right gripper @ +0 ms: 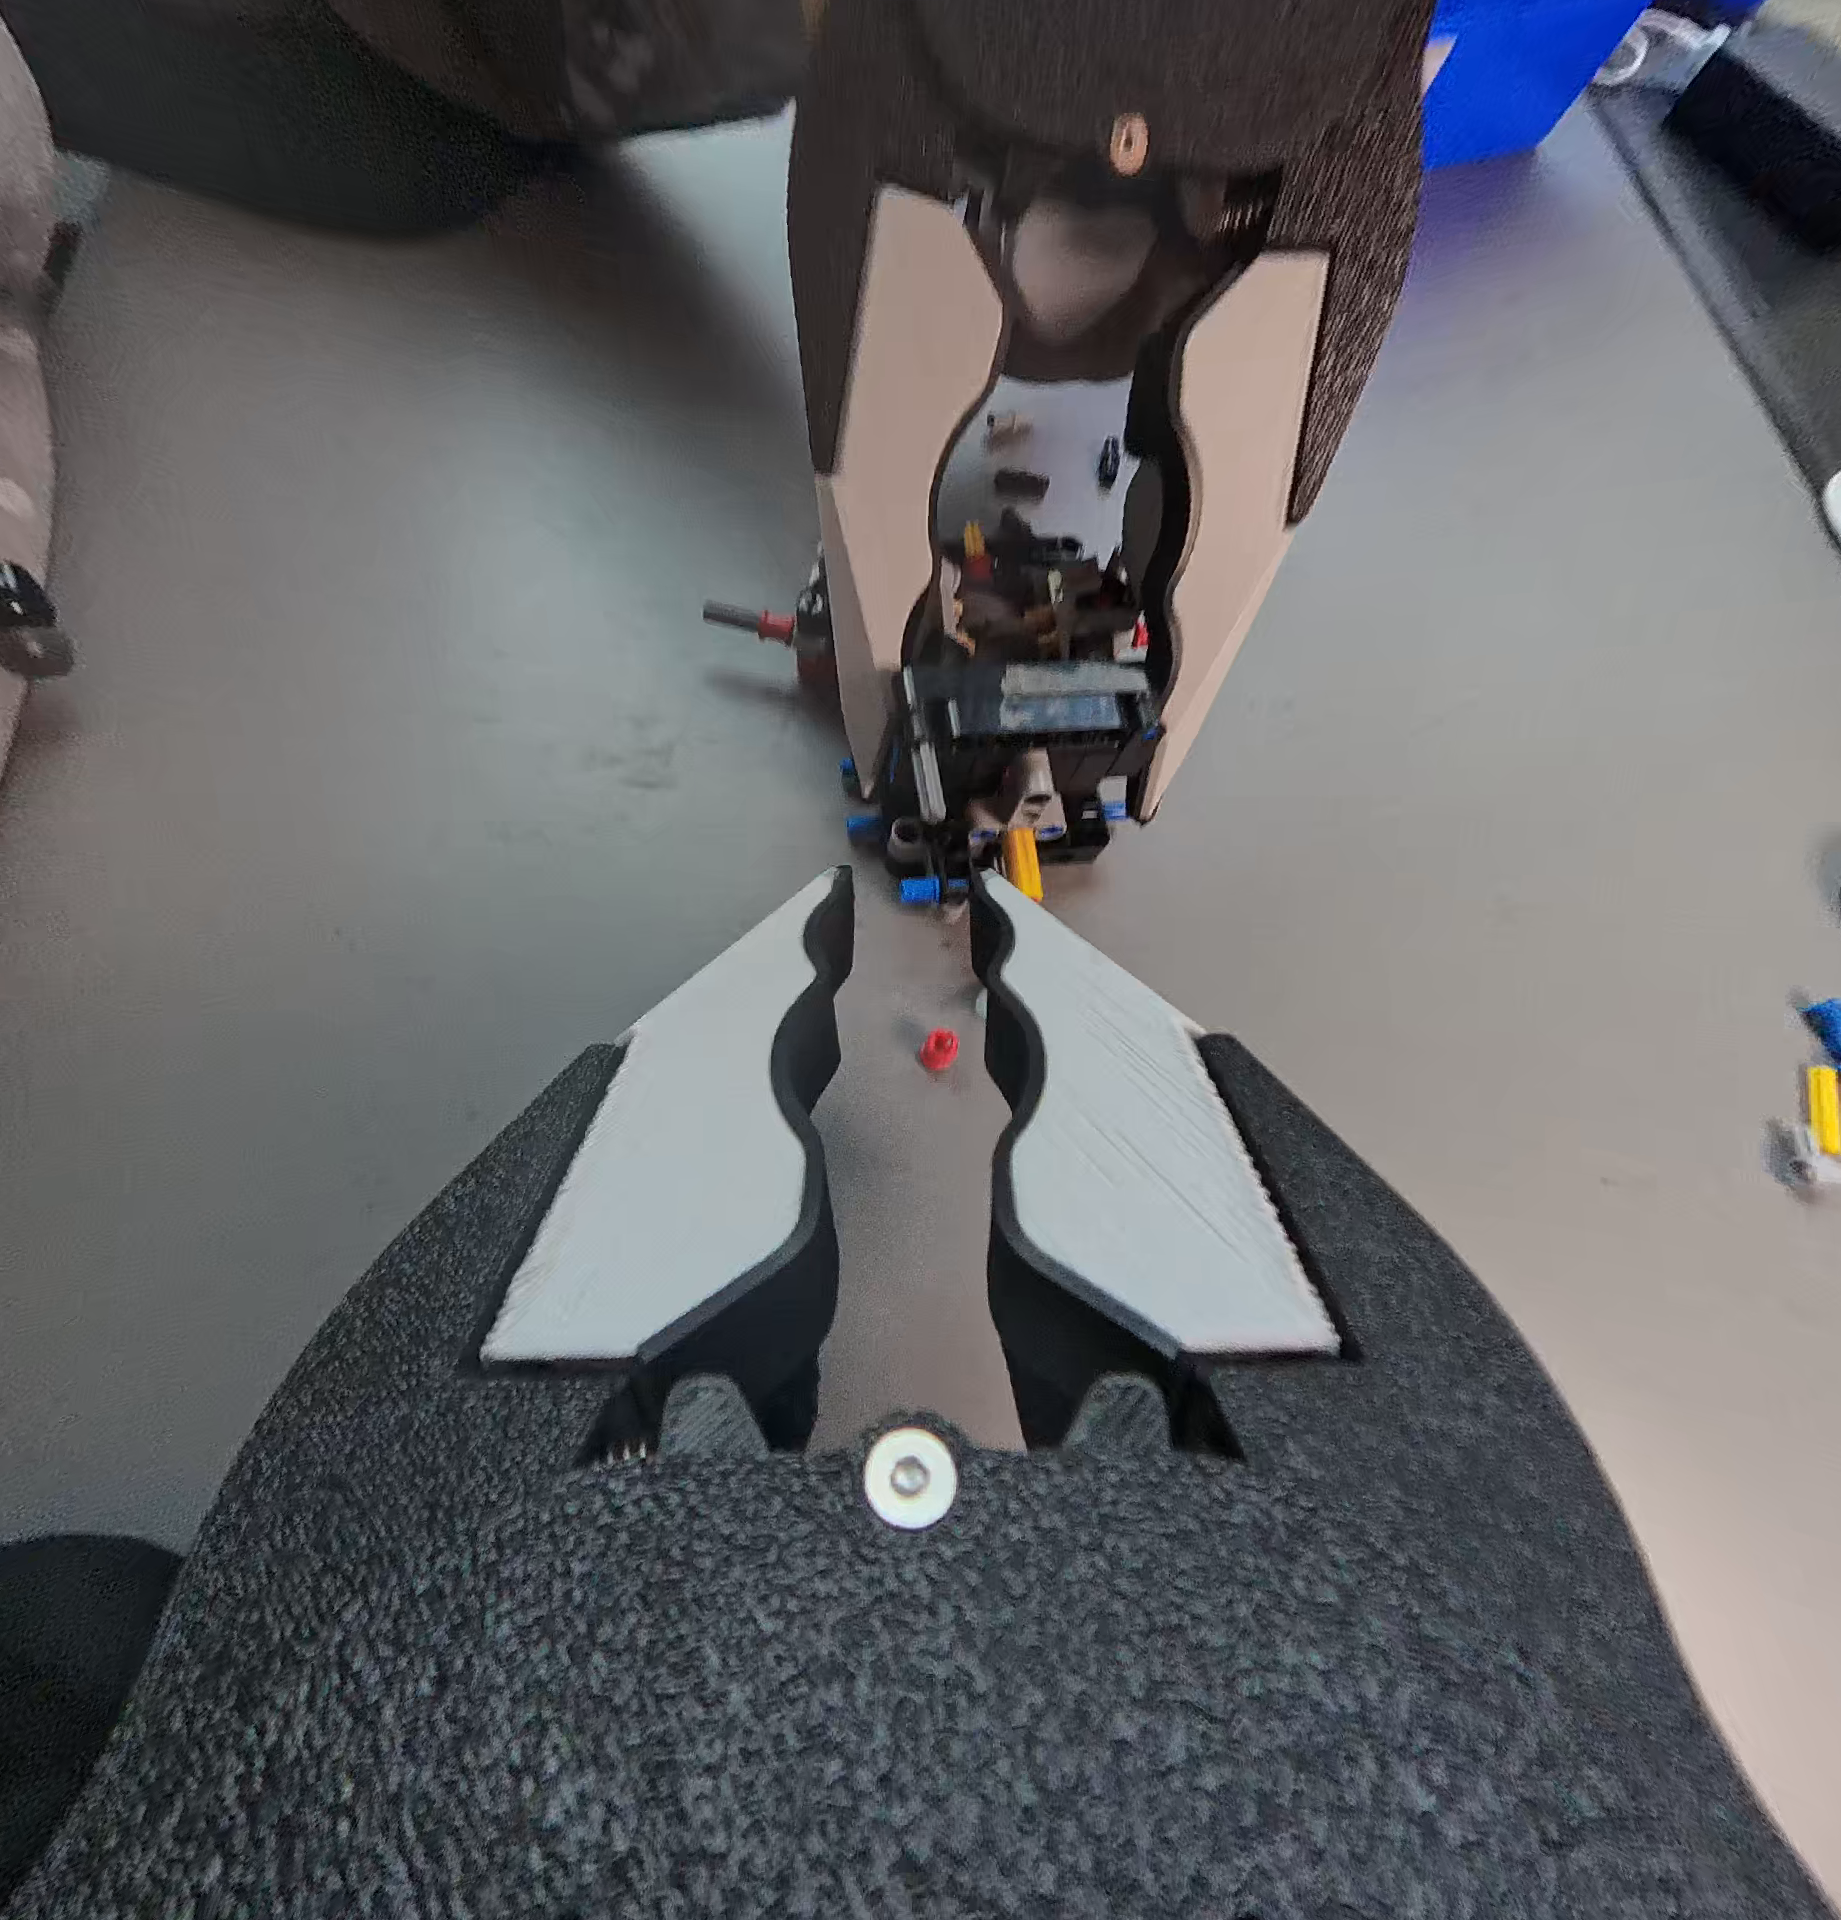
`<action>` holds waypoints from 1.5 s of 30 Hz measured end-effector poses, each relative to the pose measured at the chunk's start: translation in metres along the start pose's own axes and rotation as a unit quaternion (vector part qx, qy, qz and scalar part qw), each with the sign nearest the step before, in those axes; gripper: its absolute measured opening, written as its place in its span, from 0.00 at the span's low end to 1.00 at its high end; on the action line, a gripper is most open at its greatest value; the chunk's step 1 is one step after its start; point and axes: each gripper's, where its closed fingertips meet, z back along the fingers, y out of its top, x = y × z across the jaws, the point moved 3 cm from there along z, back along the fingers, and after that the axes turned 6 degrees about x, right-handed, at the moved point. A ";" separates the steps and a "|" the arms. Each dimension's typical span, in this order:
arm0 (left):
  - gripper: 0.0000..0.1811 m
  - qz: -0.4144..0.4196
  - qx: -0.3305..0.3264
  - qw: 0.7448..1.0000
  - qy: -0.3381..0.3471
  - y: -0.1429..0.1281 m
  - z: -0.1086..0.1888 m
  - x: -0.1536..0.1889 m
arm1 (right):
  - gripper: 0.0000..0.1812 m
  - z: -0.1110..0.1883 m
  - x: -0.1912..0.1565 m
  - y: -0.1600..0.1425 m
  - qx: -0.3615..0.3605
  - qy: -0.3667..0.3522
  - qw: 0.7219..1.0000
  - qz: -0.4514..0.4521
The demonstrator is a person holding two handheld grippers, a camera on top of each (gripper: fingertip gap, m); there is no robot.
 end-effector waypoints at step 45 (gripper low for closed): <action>0.39 0.007 0.034 0.999 -0.023 0.022 -0.002 0.019 | 0.03 -0.002 -0.009 0.003 -0.005 0.029 1.000 0.012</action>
